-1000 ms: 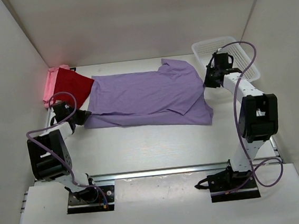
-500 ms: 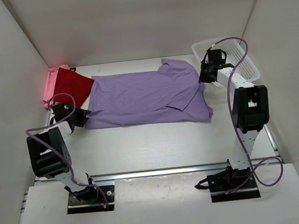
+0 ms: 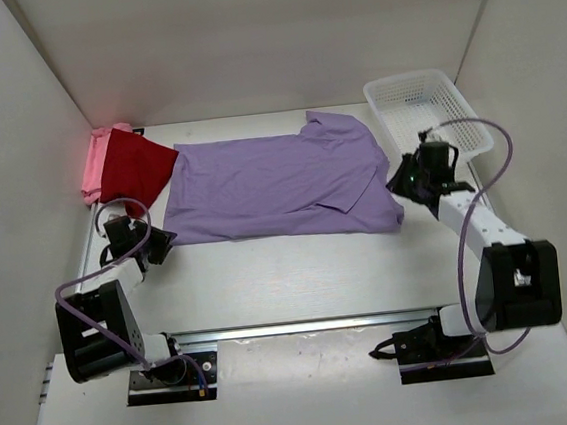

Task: Fold and stack the t-shirts
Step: Fold the flattened tshirt in 1/3 of the way

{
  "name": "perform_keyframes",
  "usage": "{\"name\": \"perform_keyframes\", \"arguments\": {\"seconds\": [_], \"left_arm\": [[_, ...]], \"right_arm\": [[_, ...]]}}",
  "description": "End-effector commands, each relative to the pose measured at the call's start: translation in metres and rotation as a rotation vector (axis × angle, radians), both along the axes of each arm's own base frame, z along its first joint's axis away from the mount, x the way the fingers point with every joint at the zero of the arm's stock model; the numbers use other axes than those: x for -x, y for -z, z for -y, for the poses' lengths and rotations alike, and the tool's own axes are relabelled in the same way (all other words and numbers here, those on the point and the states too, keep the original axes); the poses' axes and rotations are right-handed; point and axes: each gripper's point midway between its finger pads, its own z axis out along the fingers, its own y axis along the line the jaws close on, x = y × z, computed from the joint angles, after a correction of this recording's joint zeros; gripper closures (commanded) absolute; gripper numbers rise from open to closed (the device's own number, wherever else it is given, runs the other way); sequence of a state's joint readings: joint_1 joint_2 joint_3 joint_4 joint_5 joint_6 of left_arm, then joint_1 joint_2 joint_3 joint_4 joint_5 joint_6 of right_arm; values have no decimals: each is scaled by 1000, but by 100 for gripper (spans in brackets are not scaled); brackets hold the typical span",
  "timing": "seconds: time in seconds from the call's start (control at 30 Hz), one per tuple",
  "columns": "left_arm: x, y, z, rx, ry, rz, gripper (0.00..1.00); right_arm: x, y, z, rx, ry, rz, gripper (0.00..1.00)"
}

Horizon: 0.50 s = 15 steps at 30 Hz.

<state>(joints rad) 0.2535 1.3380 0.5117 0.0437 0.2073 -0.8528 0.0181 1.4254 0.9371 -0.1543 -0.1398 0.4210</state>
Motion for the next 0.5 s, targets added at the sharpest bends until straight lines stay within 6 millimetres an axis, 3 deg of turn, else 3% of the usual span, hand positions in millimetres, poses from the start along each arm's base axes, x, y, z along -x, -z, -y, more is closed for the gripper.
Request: {"name": "perform_keyframes", "arguments": {"seconds": [0.0,0.07,0.1,0.23,0.47], "left_arm": [[2,5,5,-5,15,-19,50],[3,14,7,19,17,-43,49],[6,20,10,36,21,-59,50],[8,32,12,61,15,-79,52],[-2,35,14,88,18,-64,58]], "right_arm": [[25,18,-2,-106,63,18,99],[53,49,12,-90,124,-42,89],[60,52,19,-90,157,-38,81],[85,76,30,-142,211,-33,65],[85,99,33,-132,211,-83,63]]}}
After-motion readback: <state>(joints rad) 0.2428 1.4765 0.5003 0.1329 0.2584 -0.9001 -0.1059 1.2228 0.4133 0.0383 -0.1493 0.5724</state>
